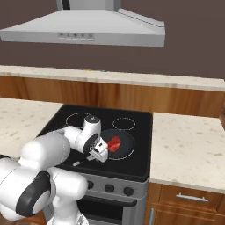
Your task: Pick up the pan with the steak in it and place it on the dining table. Then place the steak on the plate.
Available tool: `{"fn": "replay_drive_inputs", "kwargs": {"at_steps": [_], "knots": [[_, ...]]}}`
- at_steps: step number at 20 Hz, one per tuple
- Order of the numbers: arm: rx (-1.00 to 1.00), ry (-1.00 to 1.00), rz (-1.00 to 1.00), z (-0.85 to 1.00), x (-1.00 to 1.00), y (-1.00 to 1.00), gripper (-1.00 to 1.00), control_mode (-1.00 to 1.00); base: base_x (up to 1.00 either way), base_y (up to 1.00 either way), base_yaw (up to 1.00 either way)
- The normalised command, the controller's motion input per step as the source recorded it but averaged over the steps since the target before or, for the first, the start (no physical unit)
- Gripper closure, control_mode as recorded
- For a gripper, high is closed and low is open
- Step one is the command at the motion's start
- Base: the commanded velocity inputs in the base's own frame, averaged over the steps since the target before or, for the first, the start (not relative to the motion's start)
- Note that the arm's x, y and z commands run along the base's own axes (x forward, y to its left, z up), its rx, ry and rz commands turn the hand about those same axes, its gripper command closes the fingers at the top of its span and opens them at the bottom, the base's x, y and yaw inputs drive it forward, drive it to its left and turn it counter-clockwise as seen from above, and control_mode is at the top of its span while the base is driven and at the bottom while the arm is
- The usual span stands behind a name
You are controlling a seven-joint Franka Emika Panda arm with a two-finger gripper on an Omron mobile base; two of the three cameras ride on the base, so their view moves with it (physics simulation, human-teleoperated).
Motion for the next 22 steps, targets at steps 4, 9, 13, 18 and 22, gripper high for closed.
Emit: {"fn": "replay_drive_inputs", "kwargs": {"at_steps": [4,9,13,18,22], "knots": [[-0.1,-0.1,-0.03,-0.67,-0.06,0.0,-1.0,-1.0,0.0,0.0,0.0],[-0.08,-0.06,-0.03,-0.72,-0.11,0.0,-1.0,-1.0,0.0,0.0,0.0],[-0.03,-0.04,-0.02,-0.74,-0.17,0.0,-1.0,-1.0,0.0,0.0,0.0],[0.0,0.0,0.0,-0.02,0.0,0.0,1.0,-1.0,0.0,0.0,0.0],[0.01,-0.04,-0.04,0.11,-0.03,0.0,1.0,-1.0,0.0,0.0,0.0]]}}
